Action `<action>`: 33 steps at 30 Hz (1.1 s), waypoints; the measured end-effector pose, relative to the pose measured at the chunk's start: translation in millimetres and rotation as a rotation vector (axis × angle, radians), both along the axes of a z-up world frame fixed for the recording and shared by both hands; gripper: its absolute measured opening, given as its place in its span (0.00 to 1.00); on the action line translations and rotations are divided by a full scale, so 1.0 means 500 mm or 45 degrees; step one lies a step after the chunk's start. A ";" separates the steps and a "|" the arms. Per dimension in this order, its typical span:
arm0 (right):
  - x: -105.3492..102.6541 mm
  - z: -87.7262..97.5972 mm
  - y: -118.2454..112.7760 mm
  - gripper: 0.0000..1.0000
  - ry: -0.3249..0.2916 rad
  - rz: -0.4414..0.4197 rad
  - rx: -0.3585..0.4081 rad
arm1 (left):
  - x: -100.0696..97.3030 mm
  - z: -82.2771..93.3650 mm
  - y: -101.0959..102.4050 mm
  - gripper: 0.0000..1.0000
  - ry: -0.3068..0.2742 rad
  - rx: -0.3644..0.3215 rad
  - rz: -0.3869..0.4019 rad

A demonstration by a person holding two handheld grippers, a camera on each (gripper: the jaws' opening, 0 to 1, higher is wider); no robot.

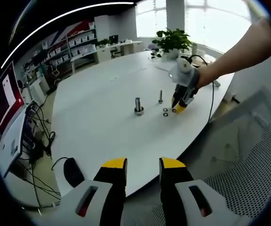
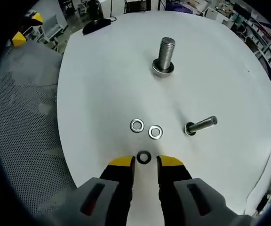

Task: Place the washer onto the threaded stud by aligning its center hole with the stud, sliding it down to the base, and recovering from edge contact or off-axis alignment until the washer reaches the visible bottom stop.

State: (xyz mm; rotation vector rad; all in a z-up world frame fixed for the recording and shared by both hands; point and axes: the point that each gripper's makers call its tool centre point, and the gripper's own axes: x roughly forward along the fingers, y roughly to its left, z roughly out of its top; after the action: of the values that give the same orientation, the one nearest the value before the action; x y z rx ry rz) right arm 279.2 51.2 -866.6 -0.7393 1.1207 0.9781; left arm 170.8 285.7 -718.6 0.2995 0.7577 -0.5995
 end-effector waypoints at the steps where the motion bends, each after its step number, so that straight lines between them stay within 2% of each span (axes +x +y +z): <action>1: 0.000 0.000 0.001 0.21 0.006 0.010 -0.009 | 0.000 0.001 0.000 0.25 0.000 -0.002 0.001; 9: 0.004 -0.006 0.002 0.17 0.052 0.117 -0.144 | -0.003 -0.004 0.001 0.25 0.008 0.016 0.000; 14: 0.008 -0.007 0.001 0.15 0.067 0.119 -0.212 | -0.003 -0.002 0.000 0.25 0.000 0.013 -0.006; 20: 0.016 -0.010 -0.003 0.15 0.091 0.078 -0.234 | 0.000 0.002 0.001 0.25 -0.010 0.007 -0.002; 25: 0.027 -0.021 -0.006 0.16 0.070 0.064 -0.273 | -0.002 0.001 0.000 0.25 -0.013 0.018 -0.007; 30: -0.002 -0.012 -0.005 0.16 0.061 0.069 -0.324 | -0.001 0.001 0.002 0.25 -0.017 0.020 -0.003; 33: -0.003 -0.005 -0.005 0.16 0.049 0.064 -0.335 | -0.002 0.001 0.001 0.25 -0.012 0.019 -0.008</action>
State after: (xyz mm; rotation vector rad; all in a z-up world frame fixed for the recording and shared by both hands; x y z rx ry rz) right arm 277.8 48.5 -869.3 -0.9676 1.2850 0.8990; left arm 170.0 286.0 -718.2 0.3180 0.7524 -0.5980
